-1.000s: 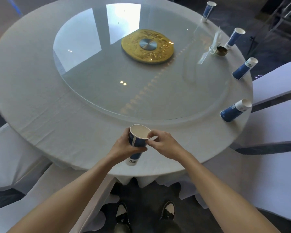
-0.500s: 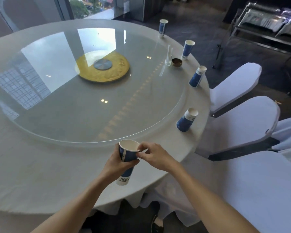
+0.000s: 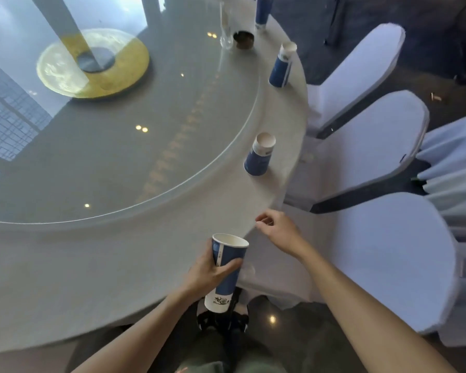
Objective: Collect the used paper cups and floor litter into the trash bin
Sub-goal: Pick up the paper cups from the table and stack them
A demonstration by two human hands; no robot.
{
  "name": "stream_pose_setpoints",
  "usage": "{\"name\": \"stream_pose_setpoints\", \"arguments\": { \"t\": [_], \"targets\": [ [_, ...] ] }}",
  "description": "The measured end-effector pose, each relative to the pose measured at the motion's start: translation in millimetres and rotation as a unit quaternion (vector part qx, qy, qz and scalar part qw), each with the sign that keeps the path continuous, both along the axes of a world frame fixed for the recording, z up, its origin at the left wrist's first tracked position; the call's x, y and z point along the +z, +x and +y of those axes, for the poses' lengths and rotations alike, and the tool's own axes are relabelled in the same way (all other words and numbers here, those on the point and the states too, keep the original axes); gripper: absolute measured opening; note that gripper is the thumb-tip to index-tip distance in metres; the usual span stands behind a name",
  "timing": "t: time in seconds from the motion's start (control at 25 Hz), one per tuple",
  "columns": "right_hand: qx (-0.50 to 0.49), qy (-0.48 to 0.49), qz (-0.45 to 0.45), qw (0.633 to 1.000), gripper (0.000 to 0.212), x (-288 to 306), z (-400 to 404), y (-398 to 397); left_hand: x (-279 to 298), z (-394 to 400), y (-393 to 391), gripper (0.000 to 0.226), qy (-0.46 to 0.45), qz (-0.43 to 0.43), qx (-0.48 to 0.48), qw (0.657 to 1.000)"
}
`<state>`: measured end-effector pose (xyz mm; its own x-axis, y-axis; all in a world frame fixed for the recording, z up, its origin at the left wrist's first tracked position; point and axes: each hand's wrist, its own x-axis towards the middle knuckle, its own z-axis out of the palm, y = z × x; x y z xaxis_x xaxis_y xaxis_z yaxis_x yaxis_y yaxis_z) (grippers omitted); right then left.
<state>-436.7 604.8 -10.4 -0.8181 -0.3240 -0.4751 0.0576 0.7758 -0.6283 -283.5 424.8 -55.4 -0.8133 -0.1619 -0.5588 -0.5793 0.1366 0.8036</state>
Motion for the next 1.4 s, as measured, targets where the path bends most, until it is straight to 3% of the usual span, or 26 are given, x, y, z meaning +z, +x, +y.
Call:
{"name": "stream_pose_setpoints", "arguments": {
  "t": [0.12, 0.2, 0.4, 0.48, 0.72, 0.84, 0.96, 1.04, 1.12, 1.28, 1.4],
  "targets": [
    [-0.058, 0.048, -0.020, 0.997, 0.023, -46, 27, 4, -24, 19, 2, 0.055, 0.011, -0.023, -0.066, 0.997],
    [-0.055, 0.077, -0.053, 0.994, 0.031, -80, 38, 10, -45, 26, 6, 0.062, 0.004, -0.046, -0.099, 0.994],
    [0.079, 0.154, -0.133, 0.976, 0.050, -197, 45, 34, -112, 41, 20, 0.072, -0.041, -0.138, -0.104, 0.984],
    [0.154, 0.182, -0.141, 0.961, 0.057, -240, 40, 37, -138, 44, 20, 0.078, -0.062, -0.138, -0.091, 0.984],
    [0.355, 0.226, -0.068, 0.905, 0.079, -343, 27, 56, -212, 48, 22, 0.097, -0.072, -0.159, -0.085, 0.981],
    [0.371, 0.248, -0.002, 0.895, 0.064, -371, 36, 66, -224, 49, 22, 0.094, -0.068, -0.153, -0.084, 0.982],
    [0.214, 0.219, -0.061, 0.950, 0.035, -353, 50, 60, -218, 55, 18, 0.095, -0.077, -0.153, -0.083, 0.982],
    [0.028, 0.153, -0.103, 0.982, 0.030, -320, 59, 49, -203, 62, 14, 0.095, -0.075, -0.169, -0.090, 0.979],
    [-0.080, 0.073, -0.101, 0.989, 0.027, -271, 63, 30, -182, 72, 3, 0.088, -0.064, -0.159, -0.101, 0.980],
    [-0.101, -0.029, -0.033, 0.994, 0.021, -149, 68, -4, -115, 96, -33, 0.081, -0.084, -0.108, -0.128, 0.982],
    [-0.045, -0.065, -0.061, 0.995, 0.018, -70, 72, -20, -67, 110, -61, 0.082, -0.110, -0.043, -0.104, 0.988]
  ]
}}
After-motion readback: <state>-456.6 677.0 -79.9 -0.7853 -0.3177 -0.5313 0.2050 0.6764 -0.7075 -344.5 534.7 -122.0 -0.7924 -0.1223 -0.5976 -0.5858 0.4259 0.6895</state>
